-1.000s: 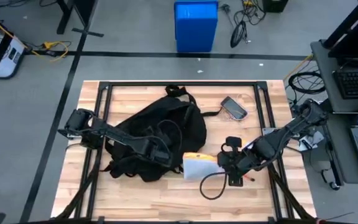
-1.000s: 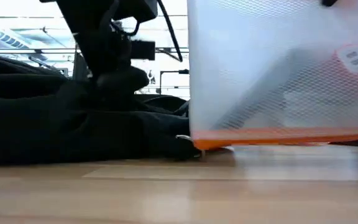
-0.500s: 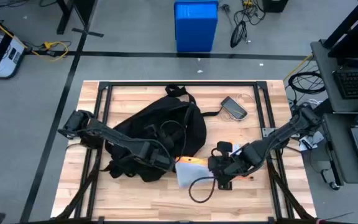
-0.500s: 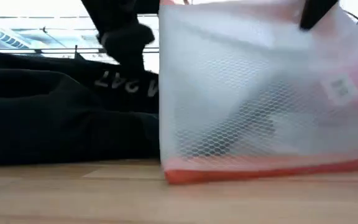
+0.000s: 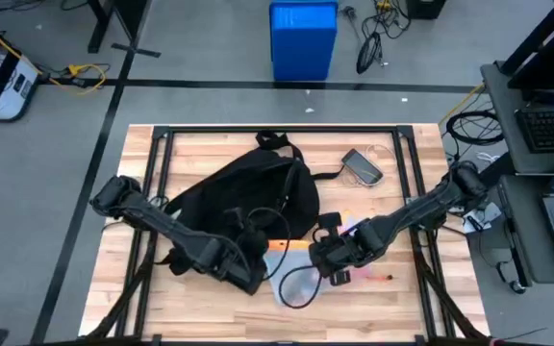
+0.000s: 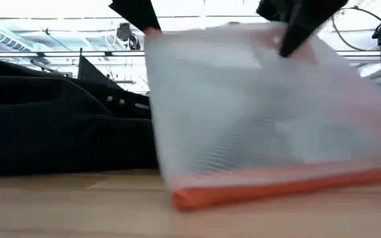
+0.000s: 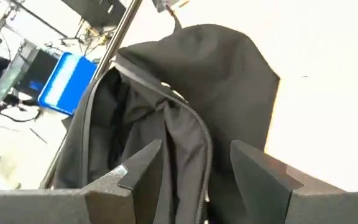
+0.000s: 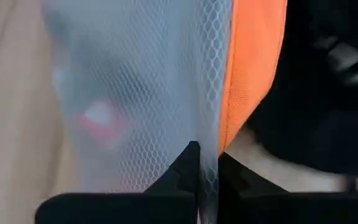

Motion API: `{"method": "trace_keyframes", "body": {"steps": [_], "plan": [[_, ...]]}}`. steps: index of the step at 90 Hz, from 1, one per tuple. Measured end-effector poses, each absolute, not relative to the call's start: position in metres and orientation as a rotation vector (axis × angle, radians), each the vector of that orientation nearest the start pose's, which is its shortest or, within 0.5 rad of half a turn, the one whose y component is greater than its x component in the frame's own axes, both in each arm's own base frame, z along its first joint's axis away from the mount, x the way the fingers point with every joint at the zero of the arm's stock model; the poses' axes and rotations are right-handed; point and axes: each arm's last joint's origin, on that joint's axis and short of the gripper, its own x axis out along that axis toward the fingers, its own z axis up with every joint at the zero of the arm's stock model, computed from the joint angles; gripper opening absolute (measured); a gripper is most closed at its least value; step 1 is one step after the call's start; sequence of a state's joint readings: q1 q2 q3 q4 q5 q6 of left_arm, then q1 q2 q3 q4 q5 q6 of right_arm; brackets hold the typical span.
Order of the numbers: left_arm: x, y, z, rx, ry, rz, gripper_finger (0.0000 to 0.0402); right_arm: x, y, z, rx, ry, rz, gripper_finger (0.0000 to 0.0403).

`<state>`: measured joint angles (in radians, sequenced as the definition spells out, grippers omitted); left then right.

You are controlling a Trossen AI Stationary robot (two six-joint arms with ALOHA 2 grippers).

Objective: Unpack backpack
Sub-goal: Remove the orange zip bag from the black backpack

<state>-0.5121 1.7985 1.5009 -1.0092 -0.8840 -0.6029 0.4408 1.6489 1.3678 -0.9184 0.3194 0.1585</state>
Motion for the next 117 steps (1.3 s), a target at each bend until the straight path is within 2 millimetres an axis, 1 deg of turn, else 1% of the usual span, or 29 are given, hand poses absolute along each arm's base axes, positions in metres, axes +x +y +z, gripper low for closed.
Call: {"method": "trace_keyframes", "body": {"steps": [19,25,31,39,46,54,63,76,86,93,101,106,117], "plan": [[0.316,-0.162,0.266,0.28,0.737,0.643,0.0176,0.324,0.107,0.28,-0.528,0.94,0.146,0.0],[0.316,-0.164,0.267,0.293,0.709,0.658,0.0176,0.333,0.095,0.282,-0.569,0.899,0.181,0.0],[0.315,-0.167,0.267,0.296,0.685,0.664,0.0176,0.34,0.082,0.283,-0.569,0.872,0.187,0.0],[0.314,-0.169,0.268,0.306,0.663,0.67,0.0176,0.352,0.065,0.28,-0.528,0.838,0.173,0.0],[0.313,-0.171,0.269,0.323,0.655,0.673,0.0176,0.36,0.053,0.274,-0.489,0.842,0.181,0.0],[0.31,-0.172,0.269,0.361,0.655,0.675,0.0176,0.367,0.045,0.264,-0.488,0.863,0.182,0.0],[0.309,-0.179,0.272,0.392,0.647,0.648,0.0176,0.375,0.036,0.257,-0.503,0.856,0.17,0.0],[0.31,-0.186,0.283,0.392,0.613,0.623,0.0176,0.388,0.021,0.255,-0.55,0.776,0.139,0.0],[0.31,-0.186,0.285,0.445,0.632,0.606,0.0176,0.393,0.011,0.256,-0.55,0.736,0.108,0.0],[0.31,-0.184,0.28,0.478,0.652,0.606,0.0176,0.394,0.008,0.257,-0.532,0.732,0.087,0.0],[0.313,-0.172,0.268,0.463,0.696,0.628,0.0176,0.394,0.009,0.257,-0.548,0.73,0.091,0.0005],[0.315,-0.161,0.258,0.45,0.736,0.642,0.0176,0.394,0.014,0.257,-0.57,0.725,0.109,0.0013],[0.313,-0.143,0.232,0.416,0.853,0.645,0.0176,0.392,0.022,0.259,-0.585,0.718,0.131,0.0037]]}}
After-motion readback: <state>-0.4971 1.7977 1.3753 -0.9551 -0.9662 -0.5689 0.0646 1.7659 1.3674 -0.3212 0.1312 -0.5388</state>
